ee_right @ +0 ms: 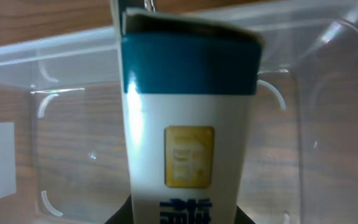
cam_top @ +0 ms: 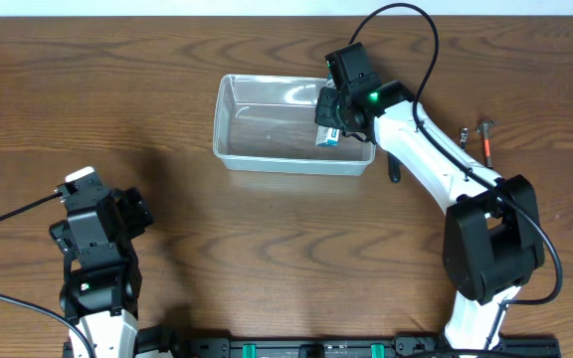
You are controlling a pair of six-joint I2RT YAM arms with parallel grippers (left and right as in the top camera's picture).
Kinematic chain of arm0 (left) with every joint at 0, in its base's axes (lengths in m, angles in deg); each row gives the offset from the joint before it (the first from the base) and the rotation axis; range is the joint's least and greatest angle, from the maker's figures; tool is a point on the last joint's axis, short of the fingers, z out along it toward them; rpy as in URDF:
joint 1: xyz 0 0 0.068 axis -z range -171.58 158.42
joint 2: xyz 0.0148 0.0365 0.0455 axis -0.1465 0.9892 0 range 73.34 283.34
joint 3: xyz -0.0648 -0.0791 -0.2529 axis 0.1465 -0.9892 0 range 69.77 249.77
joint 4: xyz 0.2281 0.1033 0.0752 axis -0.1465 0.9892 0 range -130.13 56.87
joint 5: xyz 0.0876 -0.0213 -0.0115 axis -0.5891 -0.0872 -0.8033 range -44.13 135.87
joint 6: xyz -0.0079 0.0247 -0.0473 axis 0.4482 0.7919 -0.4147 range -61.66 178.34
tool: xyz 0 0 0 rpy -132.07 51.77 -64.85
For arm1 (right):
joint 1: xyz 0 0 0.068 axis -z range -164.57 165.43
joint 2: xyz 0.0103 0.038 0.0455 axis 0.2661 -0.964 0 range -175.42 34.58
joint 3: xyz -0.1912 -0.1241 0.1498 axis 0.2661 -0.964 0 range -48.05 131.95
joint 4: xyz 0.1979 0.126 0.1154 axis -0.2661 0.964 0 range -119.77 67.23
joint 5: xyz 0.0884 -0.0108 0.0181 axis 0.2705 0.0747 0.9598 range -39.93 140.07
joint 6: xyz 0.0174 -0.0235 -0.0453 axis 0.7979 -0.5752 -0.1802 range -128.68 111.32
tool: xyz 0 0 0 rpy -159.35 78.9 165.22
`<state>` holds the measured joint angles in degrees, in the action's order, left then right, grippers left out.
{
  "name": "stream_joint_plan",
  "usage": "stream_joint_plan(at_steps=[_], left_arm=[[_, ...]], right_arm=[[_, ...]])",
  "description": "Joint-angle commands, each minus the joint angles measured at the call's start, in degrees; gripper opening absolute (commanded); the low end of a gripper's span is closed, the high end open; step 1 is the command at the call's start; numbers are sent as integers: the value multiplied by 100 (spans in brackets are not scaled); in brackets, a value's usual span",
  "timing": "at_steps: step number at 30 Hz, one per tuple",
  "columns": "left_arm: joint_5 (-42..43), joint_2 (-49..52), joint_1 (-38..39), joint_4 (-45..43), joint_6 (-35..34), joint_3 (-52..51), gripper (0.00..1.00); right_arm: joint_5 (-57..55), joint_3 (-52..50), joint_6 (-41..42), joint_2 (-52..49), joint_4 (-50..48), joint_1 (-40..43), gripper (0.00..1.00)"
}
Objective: Pack container
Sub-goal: 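Lift the box and lower it into the container, then release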
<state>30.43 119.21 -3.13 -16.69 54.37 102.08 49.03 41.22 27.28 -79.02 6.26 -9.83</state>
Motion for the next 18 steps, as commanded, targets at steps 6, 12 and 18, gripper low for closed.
stream_joint_plan(at_steps=[6,12,18], left_arm=[[-70,11,13,11,94,92,98],[-70,11,13,11,94,92,98],[-70,11,13,11,94,92,98]], right_arm=[[-496,-15,-81,-33,734,15,1],[-496,-15,-470,-33,745,7,1],[-492,-15,-610,-33,544,4,1]])
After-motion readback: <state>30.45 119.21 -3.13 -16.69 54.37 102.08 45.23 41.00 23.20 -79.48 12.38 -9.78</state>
